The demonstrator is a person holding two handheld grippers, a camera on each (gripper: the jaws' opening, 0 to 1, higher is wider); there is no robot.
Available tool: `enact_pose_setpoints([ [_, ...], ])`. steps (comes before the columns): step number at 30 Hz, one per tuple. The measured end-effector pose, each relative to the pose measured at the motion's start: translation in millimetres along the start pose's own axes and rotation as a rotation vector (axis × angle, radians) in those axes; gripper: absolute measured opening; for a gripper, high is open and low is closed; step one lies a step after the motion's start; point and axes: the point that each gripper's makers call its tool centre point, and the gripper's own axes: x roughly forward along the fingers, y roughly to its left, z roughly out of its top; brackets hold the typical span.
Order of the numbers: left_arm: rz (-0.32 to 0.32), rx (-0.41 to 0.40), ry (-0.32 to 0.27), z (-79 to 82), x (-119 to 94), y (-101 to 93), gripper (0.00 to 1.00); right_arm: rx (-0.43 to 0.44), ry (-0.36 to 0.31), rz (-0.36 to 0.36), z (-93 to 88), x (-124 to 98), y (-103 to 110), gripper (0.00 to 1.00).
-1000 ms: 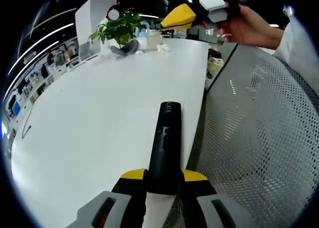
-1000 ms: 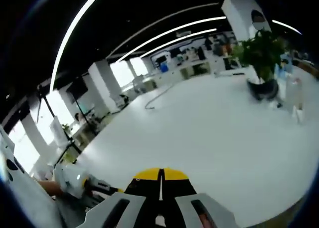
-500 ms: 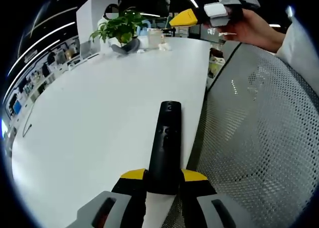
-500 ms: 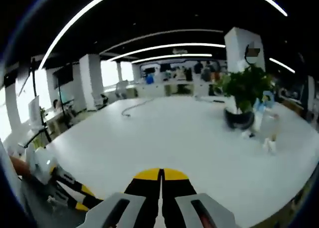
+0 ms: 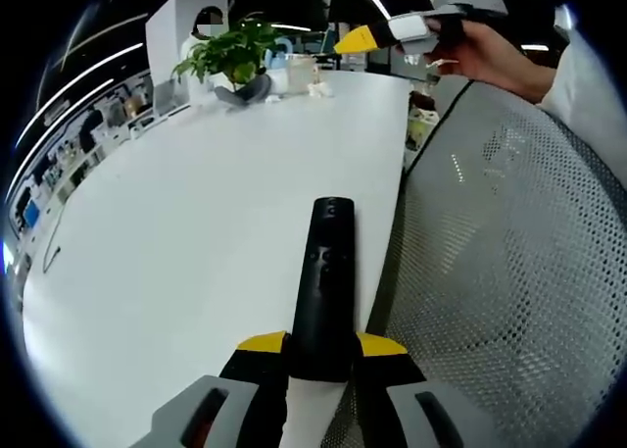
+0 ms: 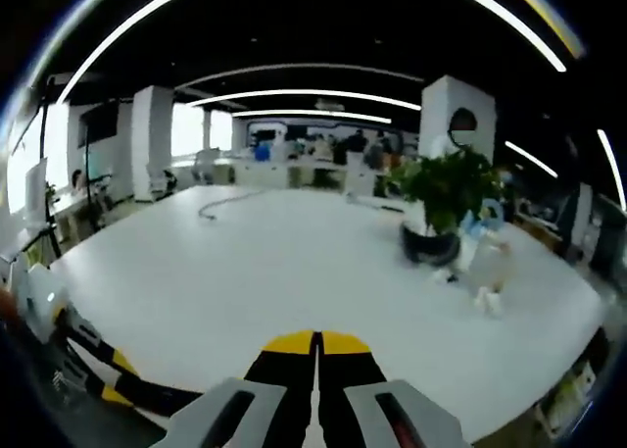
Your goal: Press the specified remote control buttons in sequence, fully releasing each button before pressing the next.
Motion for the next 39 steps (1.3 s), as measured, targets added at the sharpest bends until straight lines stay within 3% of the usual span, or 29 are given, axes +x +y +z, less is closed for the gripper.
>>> enact_pose_setpoints([
  [6, -0.016, 0.016, 0.025, 0.6, 1, 2.5, 0.25, 0.095, 0.03, 0.04, -5.0, 1, 1, 0.0],
  [11, -0.03, 0.036, 0.047, 2.3, 3, 6.9, 0.24, 0.116, 0.05, 0.048, -8.0, 2, 2, 0.0],
  [21, -0.068, 0.08, 0.092, 4.6, 8, 18.8, 0.24, 0.062, -0.091, 0.024, 12.8, -6, -5, 0.0],
  [24, -0.077, 0.097, 0.101, 5.3, 9, 21.6, 0.24, 0.062, -0.114, 0.013, 16.1, -6, -7, 0.13],
  [28, -0.086, 0.111, 0.108, 6.1, 10, 26.2, 0.24, 0.06, -0.123, 0.002, 16.4, -6, -9, 0.13],
  [36, -0.096, 0.125, 0.125, 8.6, 13, 40.0, 0.24, 0.047, -0.165, -0.014, 22.0, -7, -10, 0.37],
  [39, -0.099, 0.128, 0.129, 9.8, 14, 45.2, 0.24, 0.074, -0.152, -0.004, 19.7, -6, -10, 0.39],
])
